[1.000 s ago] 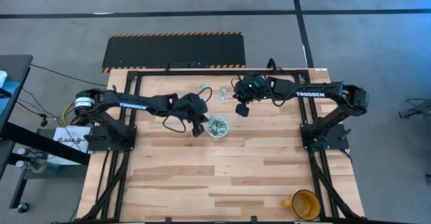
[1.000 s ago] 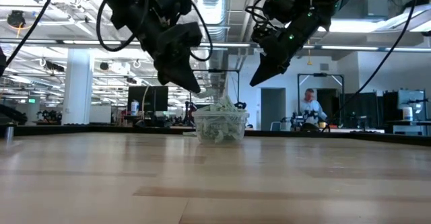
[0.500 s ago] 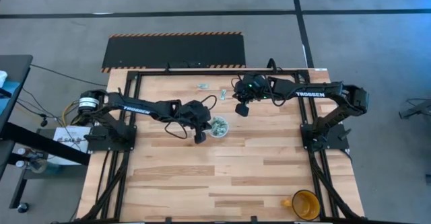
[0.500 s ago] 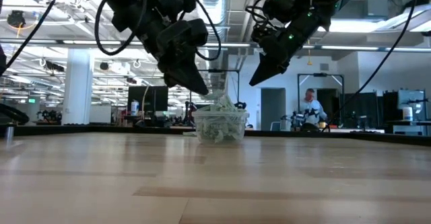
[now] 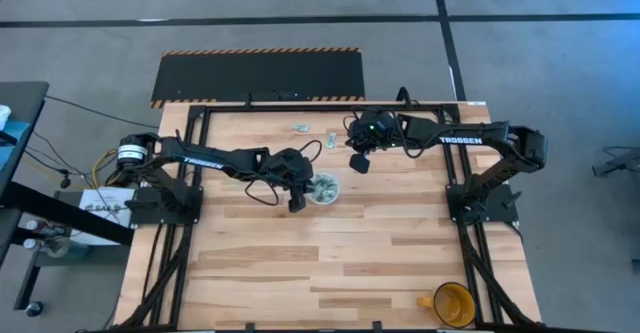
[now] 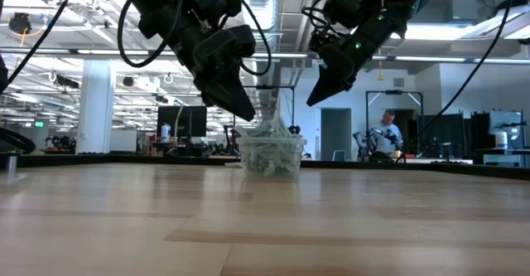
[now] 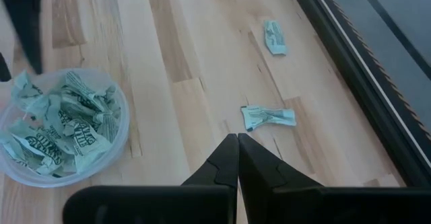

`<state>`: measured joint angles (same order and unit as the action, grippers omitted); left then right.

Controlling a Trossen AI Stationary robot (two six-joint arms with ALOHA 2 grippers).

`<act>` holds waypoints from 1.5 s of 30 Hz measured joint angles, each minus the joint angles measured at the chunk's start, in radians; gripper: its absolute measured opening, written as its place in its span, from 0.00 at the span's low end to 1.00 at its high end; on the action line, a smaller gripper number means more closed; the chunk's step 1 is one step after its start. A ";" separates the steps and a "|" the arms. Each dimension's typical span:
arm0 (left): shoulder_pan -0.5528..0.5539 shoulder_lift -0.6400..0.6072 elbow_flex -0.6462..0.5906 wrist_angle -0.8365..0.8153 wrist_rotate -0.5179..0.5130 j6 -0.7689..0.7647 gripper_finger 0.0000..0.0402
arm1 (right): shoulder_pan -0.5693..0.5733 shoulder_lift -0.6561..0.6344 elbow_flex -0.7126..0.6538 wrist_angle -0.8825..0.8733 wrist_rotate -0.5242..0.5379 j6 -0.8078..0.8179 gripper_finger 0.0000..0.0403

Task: Pick and place Stevia / Truvia into bins
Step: Put the green stevia packet into the transparent container

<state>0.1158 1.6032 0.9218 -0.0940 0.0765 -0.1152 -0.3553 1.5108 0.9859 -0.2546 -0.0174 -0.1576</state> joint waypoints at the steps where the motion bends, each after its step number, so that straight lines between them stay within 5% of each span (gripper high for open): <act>1: 0.002 0.000 0.003 -0.003 -0.016 0.000 0.23 | 0.000 0.000 0.000 0.000 0.000 0.000 0.00; 9: 0.133 0.000 0.148 -0.147 -0.114 0.185 0.41 | 0.002 0.000 0.000 -0.011 -0.003 -0.001 0.00; 19: 0.453 0.000 0.041 0.045 0.072 0.344 0.40 | -0.001 0.000 -0.106 0.053 -0.003 -0.008 0.00; 24: 0.552 0.026 0.039 0.033 0.086 0.370 0.40 | -0.009 0.000 -0.160 0.114 -0.003 0.006 0.00; 34: 0.609 0.244 0.171 -0.014 0.113 0.479 0.40 | 0.029 0.000 -0.160 0.183 -0.002 0.005 0.00; 45: 0.634 0.426 0.433 -0.327 0.126 0.572 0.40 | 0.040 0.000 -0.160 0.193 0.001 0.001 0.00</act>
<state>0.7500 2.0296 1.3544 -0.4211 0.2022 0.4566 -0.3157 1.5108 0.8261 -0.0616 -0.0166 -0.1570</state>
